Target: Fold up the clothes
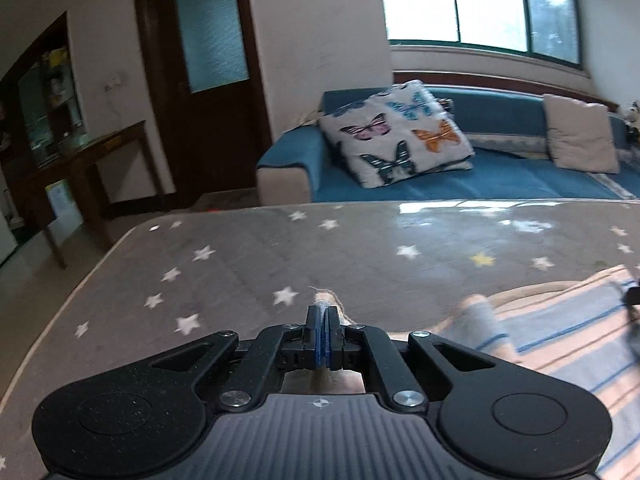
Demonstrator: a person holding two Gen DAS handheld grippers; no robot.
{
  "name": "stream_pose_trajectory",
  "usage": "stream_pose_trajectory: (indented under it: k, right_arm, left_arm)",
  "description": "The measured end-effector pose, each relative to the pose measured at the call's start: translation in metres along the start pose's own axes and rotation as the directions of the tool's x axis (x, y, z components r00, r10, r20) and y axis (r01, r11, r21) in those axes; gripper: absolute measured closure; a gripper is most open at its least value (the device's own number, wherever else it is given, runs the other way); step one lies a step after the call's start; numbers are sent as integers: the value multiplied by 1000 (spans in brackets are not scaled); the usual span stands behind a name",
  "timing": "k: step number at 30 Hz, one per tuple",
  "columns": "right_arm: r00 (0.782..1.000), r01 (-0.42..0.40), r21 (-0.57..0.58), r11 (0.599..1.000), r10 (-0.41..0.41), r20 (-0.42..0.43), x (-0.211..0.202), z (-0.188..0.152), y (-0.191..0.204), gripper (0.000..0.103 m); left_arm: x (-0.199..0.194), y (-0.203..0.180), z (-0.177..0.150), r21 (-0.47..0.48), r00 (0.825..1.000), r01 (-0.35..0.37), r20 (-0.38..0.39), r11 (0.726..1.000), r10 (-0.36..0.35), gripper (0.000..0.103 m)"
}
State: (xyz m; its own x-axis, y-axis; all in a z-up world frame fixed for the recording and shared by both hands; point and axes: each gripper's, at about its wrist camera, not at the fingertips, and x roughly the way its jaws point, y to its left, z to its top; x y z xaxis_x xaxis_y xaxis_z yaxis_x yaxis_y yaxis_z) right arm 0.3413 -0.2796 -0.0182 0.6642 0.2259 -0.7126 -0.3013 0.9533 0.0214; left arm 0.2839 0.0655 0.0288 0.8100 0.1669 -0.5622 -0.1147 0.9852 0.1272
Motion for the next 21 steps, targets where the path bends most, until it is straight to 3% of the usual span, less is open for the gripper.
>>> stream_pose_trajectory:
  k: [13,15,16,18,21]
  right_arm:
    - [999,33,27,999,-33,22,12,3,-2,63]
    - [999,29,27,999,-29,25,13,3,-2,71]
    - [999,22,26,999,-22,27,13,4,-1,83]
    - [1000,7,24,1000,-8,30,13,5,-1,97]
    - [997,49,-2,999,-49,53,11,5,4,98]
  left_arm:
    - [13,21,-9,-35,996,-75,-42,997,74,101]
    - [13,22,-12,-34,995,-82,-52,996,81,101]
    - [14,23,-12,-34,995,-87,-54,996,85,101]
    - [14,25,-12,-40,994,-99,-56,994,97,101]
    - [14,27,-10,-53,994,-98,-52,994,95,101]
